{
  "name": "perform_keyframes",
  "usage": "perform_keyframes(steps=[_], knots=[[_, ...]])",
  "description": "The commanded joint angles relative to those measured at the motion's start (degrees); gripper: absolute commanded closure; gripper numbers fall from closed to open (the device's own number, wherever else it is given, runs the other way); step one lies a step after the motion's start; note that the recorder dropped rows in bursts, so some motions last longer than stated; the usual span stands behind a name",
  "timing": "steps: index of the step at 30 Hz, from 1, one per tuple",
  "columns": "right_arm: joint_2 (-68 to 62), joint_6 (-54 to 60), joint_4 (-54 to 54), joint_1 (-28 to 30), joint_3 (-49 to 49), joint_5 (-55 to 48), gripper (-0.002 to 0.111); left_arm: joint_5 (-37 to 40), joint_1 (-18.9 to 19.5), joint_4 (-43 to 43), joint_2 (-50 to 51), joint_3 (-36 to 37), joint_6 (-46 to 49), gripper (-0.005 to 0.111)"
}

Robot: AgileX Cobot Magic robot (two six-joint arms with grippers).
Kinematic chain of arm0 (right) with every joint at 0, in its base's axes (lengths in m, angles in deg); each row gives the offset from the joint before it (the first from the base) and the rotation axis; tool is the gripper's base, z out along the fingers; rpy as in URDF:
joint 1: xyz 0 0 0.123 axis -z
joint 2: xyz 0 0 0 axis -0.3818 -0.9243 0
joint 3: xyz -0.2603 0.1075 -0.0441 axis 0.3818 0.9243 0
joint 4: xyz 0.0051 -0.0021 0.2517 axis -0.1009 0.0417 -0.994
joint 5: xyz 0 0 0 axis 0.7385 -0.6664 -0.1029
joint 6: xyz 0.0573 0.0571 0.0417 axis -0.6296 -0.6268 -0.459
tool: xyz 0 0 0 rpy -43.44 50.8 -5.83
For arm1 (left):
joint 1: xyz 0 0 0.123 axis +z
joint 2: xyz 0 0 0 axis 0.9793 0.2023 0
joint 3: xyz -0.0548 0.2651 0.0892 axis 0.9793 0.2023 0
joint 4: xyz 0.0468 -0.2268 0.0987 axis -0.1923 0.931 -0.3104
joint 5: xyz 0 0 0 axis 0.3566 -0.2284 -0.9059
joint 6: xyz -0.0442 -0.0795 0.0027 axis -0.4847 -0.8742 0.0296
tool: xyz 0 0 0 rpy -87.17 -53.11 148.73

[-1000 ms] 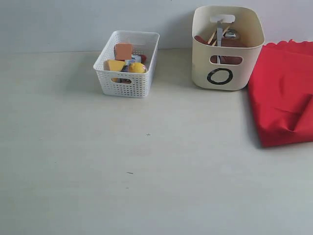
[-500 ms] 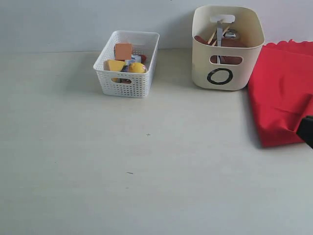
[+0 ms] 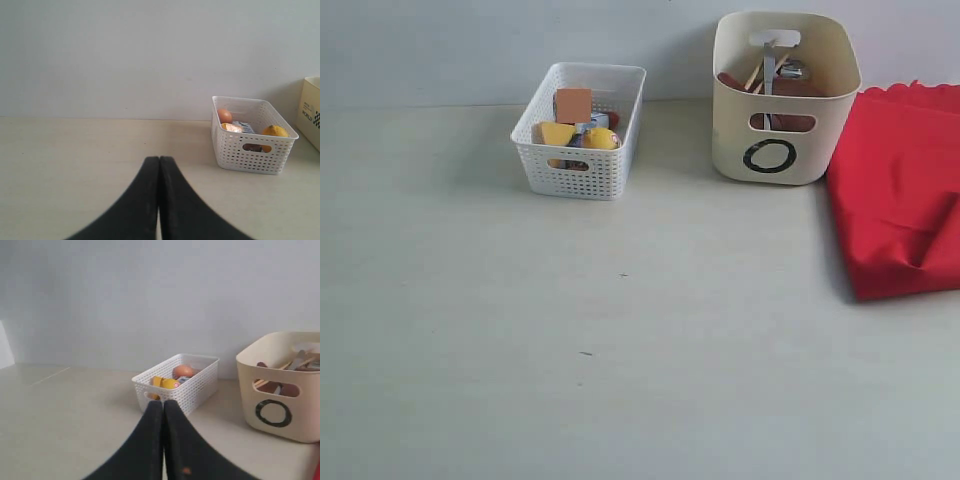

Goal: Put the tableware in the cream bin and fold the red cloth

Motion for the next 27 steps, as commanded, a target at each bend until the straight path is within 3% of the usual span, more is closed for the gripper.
perform_keyframes(steps=[1, 10, 12, 14, 18, 21, 27], knots=[[1.79, 0.76, -0.31, -1.18, 3.15, 6.21, 0.108, 0.16, 0.08, 0.21, -0.29, 0.19, 0.04, 0.106], [1.79, 0.76, 0.05, -1.18, 3.15, 6.97, 0.108, 0.16, 0.08, 0.21, -0.29, 0.19, -0.11, 0.106], [1.79, -1.04, 4.58, -1.18, 3.15, 7.09, 0.108, 0.16, 0.08, 0.21, -0.29, 0.19, -0.11, 0.106], [1.79, -9.76, 16.28, -1.18, 3.15, 7.53, 0.108, 0.16, 0.08, 0.21, -0.29, 0.19, 0.08, 0.106], [1.79, -44.86, 47.73, -1.18, 3.15, 10.66, 0.108, 0.16, 0.08, 0.21, -0.29, 0.19, 0.08, 0.106], [1.79, -65.22, 64.82, -1.18, 3.15, 10.88, 0.108, 0.16, 0.08, 0.21, -0.29, 0.19, 0.08, 0.106], [1.79, -66.66, 70.59, -1.18, 3.15, 8.84, 0.108, 0.16, 0.08, 0.21, -0.29, 0.19, 0.08, 0.106]])
